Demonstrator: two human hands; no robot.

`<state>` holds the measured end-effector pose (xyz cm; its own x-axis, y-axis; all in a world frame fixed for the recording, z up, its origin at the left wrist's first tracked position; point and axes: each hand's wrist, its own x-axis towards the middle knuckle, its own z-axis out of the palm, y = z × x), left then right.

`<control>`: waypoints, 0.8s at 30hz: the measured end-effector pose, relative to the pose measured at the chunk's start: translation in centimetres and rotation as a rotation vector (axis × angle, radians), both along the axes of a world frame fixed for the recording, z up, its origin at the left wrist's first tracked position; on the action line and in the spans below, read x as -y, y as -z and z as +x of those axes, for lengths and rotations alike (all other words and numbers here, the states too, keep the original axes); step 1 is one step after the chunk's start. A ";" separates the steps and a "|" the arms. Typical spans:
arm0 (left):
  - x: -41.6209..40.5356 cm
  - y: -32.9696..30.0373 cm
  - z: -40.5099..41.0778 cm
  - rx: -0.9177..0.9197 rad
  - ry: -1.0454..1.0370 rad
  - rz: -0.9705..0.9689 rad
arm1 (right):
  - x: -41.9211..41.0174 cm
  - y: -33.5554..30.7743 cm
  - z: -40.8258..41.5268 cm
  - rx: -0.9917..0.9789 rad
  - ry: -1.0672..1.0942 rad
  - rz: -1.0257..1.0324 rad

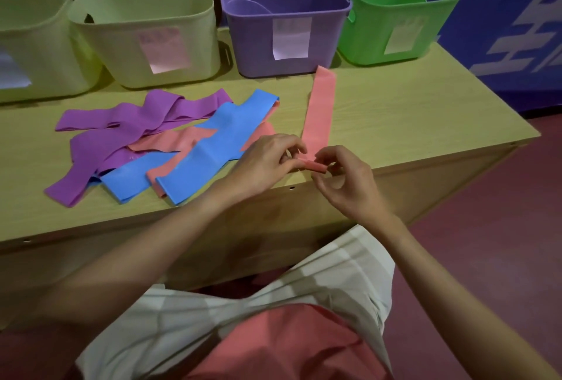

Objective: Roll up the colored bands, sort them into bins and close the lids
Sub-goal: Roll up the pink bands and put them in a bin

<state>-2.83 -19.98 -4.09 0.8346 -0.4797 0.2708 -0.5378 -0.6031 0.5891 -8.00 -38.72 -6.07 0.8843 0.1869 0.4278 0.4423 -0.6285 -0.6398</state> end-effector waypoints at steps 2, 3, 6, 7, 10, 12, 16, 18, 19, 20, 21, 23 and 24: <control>0.0 0.1 -0.1 -0.008 0.007 0.005 | 0.0 0.4 -0.1 0.046 0.036 -0.006; -0.1 0.1 -0.2 -0.018 0.008 -0.004 | 0.0 0.5 0.0 0.078 0.047 -0.002; -0.4 0.3 -0.5 -0.033 0.011 -0.022 | 0.1 0.7 0.3 0.133 0.060 0.011; -0.5 0.3 -0.6 -0.028 0.015 -0.019 | 0.1 0.8 0.4 0.139 0.064 0.009; -0.5 0.5 -0.8 -0.004 0.022 0.007 | 0.0 1.1 0.4 0.161 0.085 -0.018; -0.4 0.5 -0.8 0.018 0.024 0.022 | 0.0 1.2 0.2 0.172 0.092 -0.034; -0.5 0.7 -0.7 0.056 0.033 0.019 | 0.2 1.4 0.1 0.198 0.099 -0.080; -0.5 0.7 -0.8 0.072 0.038 0.016 | 0.2 1.5 0.1 0.217 0.099 -0.115; -0.6 0.8 -0.8 0.083 0.041 0.019 | 0.3 1.6 0.1 0.223 0.100 -0.125; -0.6 0.8 -0.8 0.099 0.044 0.026 | 0.3 1.6 0.0 0.227 0.102 -0.131; -0.7 0.8 -0.9 0.117 0.048 0.036 | 0.3 1.6 0.0 0.232 0.104 -0.134; -0.7 1.0 -1.0 0.144 0.057 0.052 | 0.2 1.5 0.0 0.236 0.104 -0.139; -0.8 1.1 -1.0 0.152 0.061 0.059 | 0.2 1.5 0.0 0.234 0.101 -0.142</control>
